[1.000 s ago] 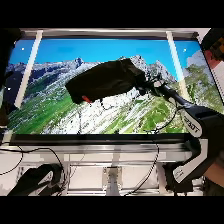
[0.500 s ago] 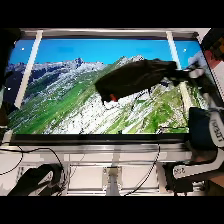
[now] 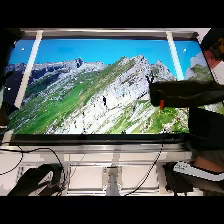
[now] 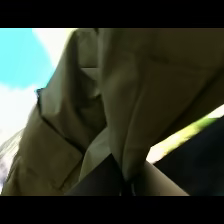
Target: Fold the clothes and pants, and hang the long-sleeved shirts on hangers.
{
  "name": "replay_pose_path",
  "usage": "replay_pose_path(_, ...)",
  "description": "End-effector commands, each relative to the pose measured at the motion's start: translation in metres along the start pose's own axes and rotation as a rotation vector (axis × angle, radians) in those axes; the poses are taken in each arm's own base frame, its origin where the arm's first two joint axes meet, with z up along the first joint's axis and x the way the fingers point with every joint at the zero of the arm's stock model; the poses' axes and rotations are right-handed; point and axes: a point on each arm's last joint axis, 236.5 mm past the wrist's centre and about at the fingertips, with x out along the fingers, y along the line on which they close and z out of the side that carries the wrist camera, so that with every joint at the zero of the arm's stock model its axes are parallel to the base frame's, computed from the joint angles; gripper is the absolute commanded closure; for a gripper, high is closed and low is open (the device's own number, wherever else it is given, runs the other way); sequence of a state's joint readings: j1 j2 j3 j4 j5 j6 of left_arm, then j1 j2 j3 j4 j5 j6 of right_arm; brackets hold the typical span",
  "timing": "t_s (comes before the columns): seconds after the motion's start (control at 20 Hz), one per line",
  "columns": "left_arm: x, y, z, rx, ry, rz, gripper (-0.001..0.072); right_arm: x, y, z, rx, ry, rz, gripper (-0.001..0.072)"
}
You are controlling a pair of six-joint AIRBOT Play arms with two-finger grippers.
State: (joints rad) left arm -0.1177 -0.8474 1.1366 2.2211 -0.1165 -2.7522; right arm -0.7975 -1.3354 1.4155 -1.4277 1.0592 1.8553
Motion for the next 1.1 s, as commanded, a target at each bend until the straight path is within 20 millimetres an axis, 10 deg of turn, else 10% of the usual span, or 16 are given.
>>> replay_pose_path(0.0, 0.0, 0.0, 0.0, 0.0, 0.0, 0.0, 0.0411, -0.047, -0.079, 0.017, 0.028, -0.012, -0.175, 0.0709)
replay_pose_path(0.55, 0.001, 0.0, -0.001, 0.0, 0.002, 0.001, 0.0411, -0.178, -0.233, 0.02, 0.177, -0.082, -0.64, 0.0709)
replay_pose_path(0.95, 0.009, 0.007, -0.013, 0.002, 0.026, 0.016, 0.0411, -0.202, -0.26, 0.006, 0.235, -0.066, -0.724, 0.0699)
replay_pose_path(1.05, 0.009, 0.008, -0.014, 0.003, 0.028, 0.017, 0.0411, -0.202, -0.259, 0.005, 0.237, -0.063, -0.72, 0.0499)
